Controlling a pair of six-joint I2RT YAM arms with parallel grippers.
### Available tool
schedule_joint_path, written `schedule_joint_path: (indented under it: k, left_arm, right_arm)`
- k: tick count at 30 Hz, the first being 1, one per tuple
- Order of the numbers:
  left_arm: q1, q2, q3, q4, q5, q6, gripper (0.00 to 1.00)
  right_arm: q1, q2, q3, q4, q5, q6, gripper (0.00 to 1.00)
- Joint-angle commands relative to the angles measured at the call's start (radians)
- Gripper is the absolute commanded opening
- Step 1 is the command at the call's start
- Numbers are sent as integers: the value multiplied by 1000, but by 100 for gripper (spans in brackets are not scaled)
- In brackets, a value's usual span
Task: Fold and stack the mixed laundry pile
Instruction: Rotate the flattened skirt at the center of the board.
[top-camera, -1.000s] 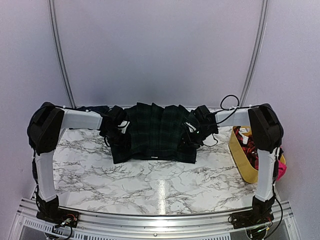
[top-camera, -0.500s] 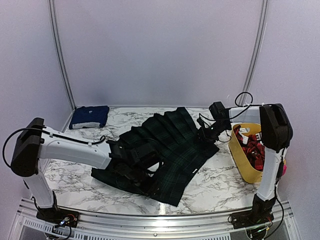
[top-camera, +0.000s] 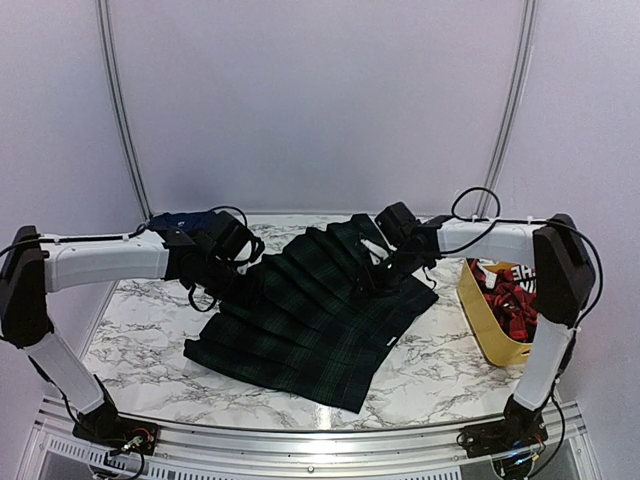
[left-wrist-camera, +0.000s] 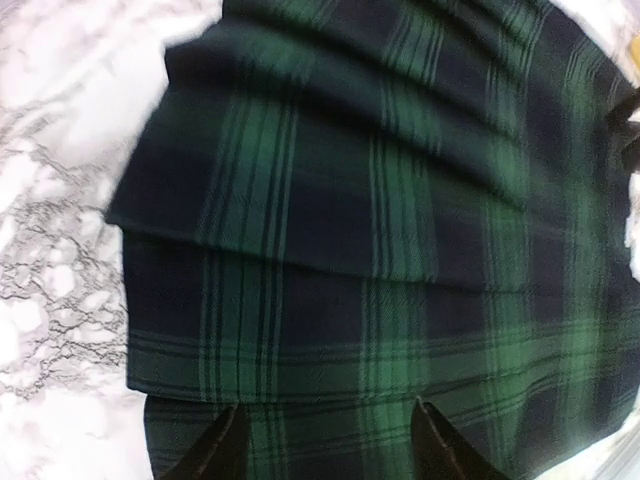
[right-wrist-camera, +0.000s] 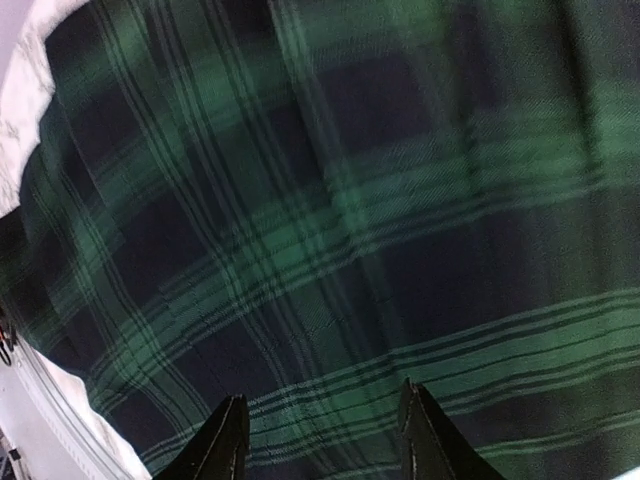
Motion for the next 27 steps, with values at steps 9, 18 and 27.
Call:
schedule_joint_path:
  k: [9,18,27]
  left_arm:
    - [-173,18,-300,49,149,62,33]
    - [-263,115,-74,54,108,12,39]
    - [-274,-234,-194,3,115,145,67]
  right_arm:
    - [29,293,96,52,144,25,46]
    - [-10,428,504,-136,195,-88,47]
    - [-7,-170,-101,4,23,84,59]
